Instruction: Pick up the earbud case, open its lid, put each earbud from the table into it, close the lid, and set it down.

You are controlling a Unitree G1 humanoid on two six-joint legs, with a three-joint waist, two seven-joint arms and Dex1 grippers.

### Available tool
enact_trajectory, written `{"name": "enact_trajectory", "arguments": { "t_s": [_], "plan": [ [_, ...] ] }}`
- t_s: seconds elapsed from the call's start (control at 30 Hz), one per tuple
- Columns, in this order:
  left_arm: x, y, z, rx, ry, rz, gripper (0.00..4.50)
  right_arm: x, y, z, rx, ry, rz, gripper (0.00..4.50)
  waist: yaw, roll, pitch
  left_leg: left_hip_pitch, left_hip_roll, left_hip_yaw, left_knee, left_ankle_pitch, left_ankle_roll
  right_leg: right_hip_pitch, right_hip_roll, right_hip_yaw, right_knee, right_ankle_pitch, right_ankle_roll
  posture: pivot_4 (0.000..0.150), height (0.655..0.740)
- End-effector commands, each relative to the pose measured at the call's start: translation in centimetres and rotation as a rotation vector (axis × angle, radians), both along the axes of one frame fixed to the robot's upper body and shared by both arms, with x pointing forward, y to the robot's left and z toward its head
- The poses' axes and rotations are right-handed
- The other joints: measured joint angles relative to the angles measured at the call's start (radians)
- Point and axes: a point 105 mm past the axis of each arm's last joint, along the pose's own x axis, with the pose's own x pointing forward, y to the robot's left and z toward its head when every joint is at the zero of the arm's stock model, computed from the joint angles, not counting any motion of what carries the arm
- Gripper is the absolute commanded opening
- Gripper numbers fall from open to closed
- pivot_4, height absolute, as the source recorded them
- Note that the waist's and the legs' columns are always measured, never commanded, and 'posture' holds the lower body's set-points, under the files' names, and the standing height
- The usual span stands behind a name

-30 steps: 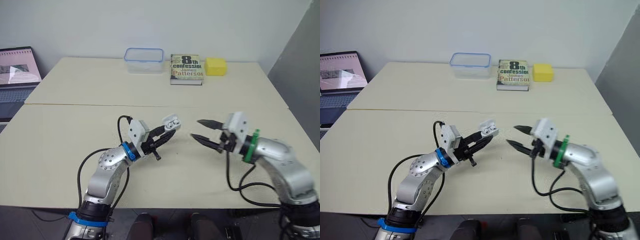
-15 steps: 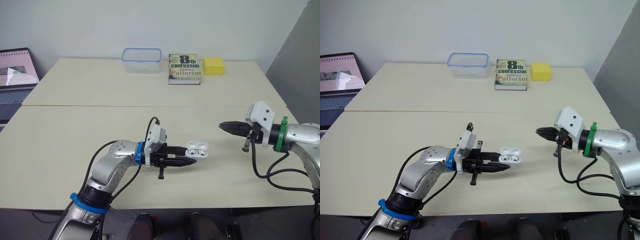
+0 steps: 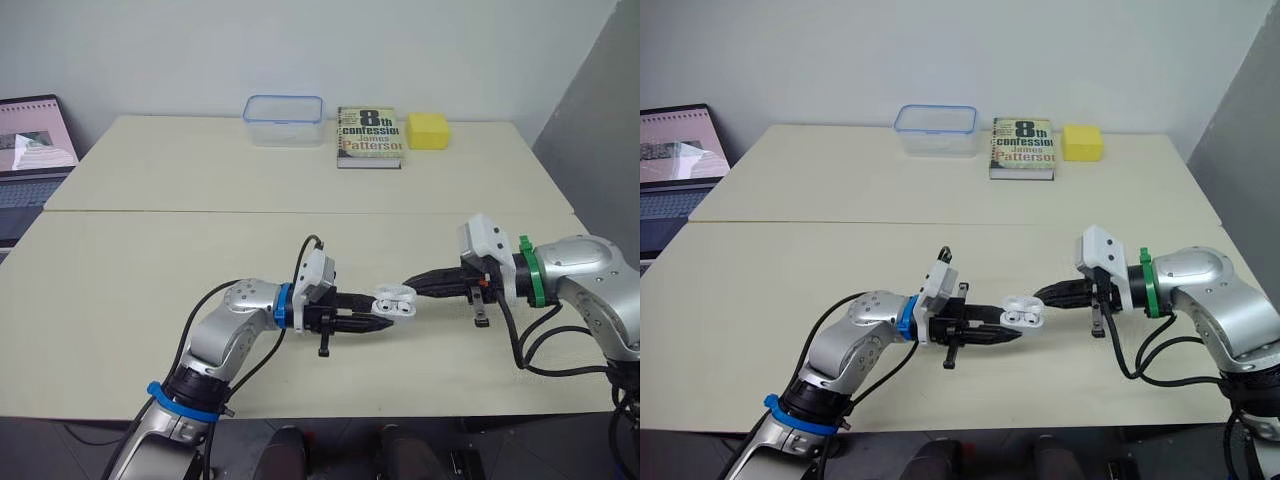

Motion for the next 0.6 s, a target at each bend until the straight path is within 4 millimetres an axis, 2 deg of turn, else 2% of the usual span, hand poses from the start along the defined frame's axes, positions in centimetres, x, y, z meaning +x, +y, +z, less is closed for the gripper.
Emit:
{"name": "enact_trajectory", "arguments": {
  "t_s": [0.03,0.33,0.47,0.6],
  "plan": [
    [-0.2,-0.1,0.7,-0.012,-0.043,-0.011,0.75,-1.1,0.6,1.3,0.020,-0.022,0.065,0.00,0.000,0.000,0.000,0.000,0.000,0.000,0.000,0.000,0.000,0.000,0.000,0.000,0.000,0.000,0.000,0.150,0.7377],
    [0.4,-0.1,1.1,-0.032,0.011,0.028,0.75,-2.0,0.3,-0.5,-0.051,0.007,0.082,0.00,0.001,0.000,0.000,0.000,0.000,0.000,0.000,0.000,0.000,0.000,0.000,0.000,0.000,0.000,0.000,0.150,0.7377],
    [1.1,-0.1,0.5,-0.011,0.143,0.075,0.75,-0.7,0.1,0.1,-0.029,-0.066,0.010,0.00,0.000,0.000,0.000,0.000,0.000,0.000,0.000,0.000,0.000,0.000,0.000,0.000,0.000,0.000,0.000,0.150,0.7377],
    [2.6,-0.1,-1.1,0.082,0.376,0.146,0.75,0.3,-1.3,-0.2,-0.054,-0.096,-0.085,0.00,0.001,0.000,0.000,0.000,0.000,0.000,0.000,0.000,0.000,0.000,0.000,0.000,0.000,0.000,0.000,0.150,0.7377]
  ]
}}
